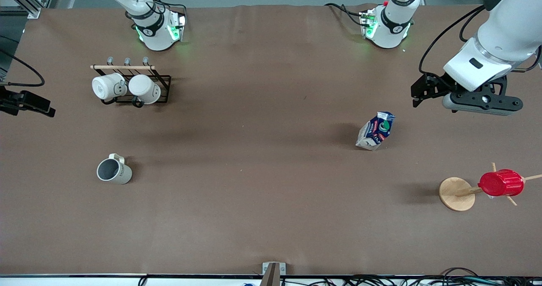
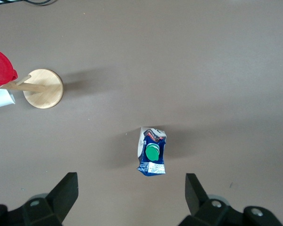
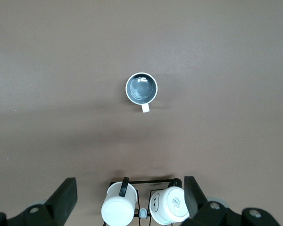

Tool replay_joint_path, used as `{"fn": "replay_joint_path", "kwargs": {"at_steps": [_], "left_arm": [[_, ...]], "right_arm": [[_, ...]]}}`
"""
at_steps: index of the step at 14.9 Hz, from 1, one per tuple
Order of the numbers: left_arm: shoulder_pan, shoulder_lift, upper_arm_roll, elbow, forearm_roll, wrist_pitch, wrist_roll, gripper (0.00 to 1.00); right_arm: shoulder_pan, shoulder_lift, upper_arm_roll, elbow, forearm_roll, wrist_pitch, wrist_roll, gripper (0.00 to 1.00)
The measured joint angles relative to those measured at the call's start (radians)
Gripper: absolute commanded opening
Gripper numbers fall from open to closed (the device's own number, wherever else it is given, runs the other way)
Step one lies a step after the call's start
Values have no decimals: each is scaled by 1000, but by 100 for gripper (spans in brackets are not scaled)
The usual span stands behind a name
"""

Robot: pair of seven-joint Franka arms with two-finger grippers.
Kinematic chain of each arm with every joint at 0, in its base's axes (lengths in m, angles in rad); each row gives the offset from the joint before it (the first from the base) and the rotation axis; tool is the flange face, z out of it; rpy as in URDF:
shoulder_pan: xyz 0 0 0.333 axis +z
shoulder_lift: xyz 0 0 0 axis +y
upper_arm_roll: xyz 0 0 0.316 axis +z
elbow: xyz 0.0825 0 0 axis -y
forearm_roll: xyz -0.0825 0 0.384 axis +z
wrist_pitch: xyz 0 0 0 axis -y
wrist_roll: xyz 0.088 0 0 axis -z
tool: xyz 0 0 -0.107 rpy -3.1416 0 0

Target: Place cup and milk on table

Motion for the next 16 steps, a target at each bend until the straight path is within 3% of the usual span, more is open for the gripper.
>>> {"fn": "replay_joint_path", "kwargs": {"at_steps": [16], "left_arm": [[2, 0, 0, 0, 0, 0, 0, 100]], "right_arm": [[0, 0, -2, -6, 0, 27, 0, 100]]}}
